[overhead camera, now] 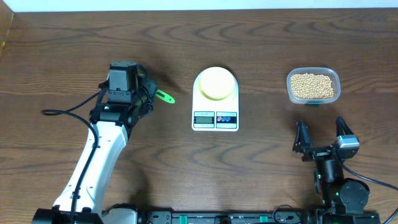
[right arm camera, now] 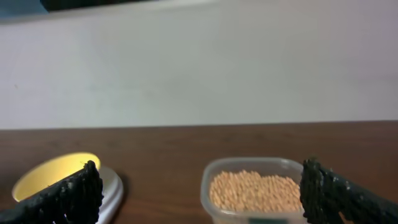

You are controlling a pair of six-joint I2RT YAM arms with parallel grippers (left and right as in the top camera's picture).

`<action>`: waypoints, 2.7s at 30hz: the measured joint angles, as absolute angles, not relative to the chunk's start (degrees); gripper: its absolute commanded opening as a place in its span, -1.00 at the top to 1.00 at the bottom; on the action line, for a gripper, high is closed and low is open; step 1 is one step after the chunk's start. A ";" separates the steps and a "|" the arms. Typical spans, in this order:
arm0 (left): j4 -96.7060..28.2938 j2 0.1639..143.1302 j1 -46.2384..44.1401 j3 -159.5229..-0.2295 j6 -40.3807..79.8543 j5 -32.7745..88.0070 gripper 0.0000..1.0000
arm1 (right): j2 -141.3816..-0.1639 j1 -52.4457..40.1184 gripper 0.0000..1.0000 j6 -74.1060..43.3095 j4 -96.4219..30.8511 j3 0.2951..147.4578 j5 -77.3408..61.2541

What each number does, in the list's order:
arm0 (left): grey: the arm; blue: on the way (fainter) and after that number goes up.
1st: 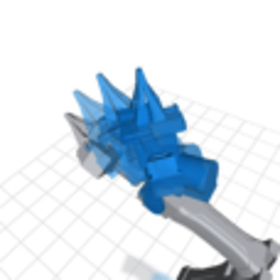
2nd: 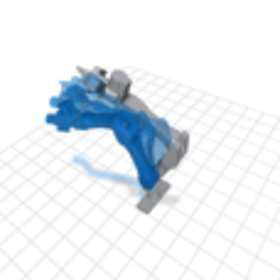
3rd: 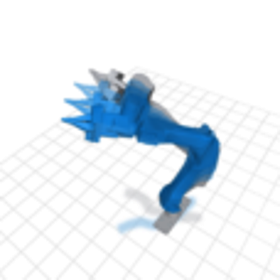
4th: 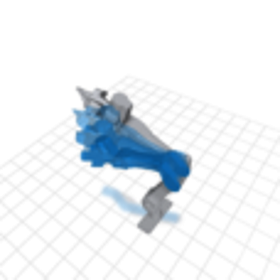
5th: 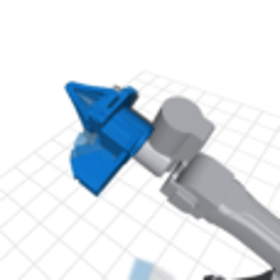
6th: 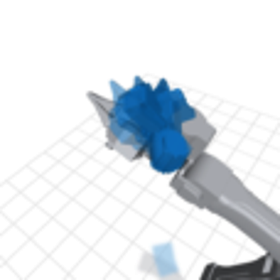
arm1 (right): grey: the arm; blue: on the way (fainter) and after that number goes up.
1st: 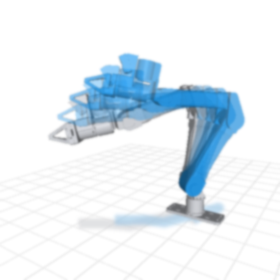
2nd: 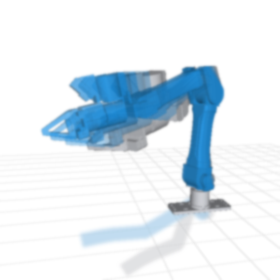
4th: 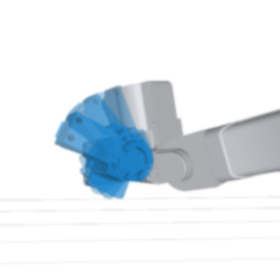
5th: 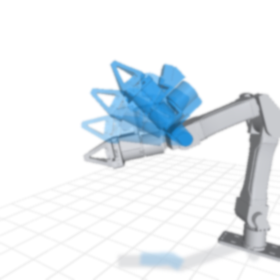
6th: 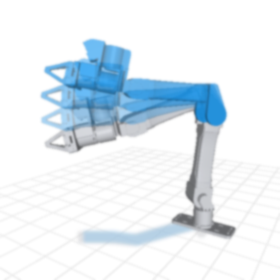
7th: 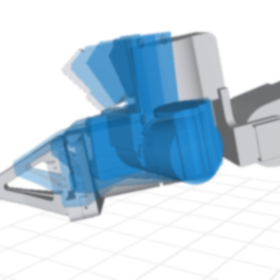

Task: Scoop item into bowl and weigh 50g on scale
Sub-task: 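Move the right gripper to the chickpea tub, then toward the yellow bowl, then bring the open right gripper to the scoop handle held by left gripper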

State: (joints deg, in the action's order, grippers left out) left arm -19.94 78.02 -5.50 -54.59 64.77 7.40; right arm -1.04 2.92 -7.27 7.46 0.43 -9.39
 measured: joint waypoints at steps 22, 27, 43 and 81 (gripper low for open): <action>-16.05 78.02 -5.45 -54.59 74.26 13.74 0.85 | -49.76 2.92 -0.98 -8.99 -11.00 47.35 -25.21; -15.97 78.02 -5.45 -54.59 75.13 14.46 0.85 | -60.38 2.92 -0.99 -8.64 -19.94 57.45 -27.33; -10.41 78.02 -5.45 -54.59 76.88 21.47 0.85 | -71.00 2.92 -0.53 -10.55 -23.44 61.49 -31.81; -6.96 78.02 -8.23 -54.59 93.69 32.75 0.85 | -84.20 -28.64 -0.57 -27.55 -17.65 67.37 -23.51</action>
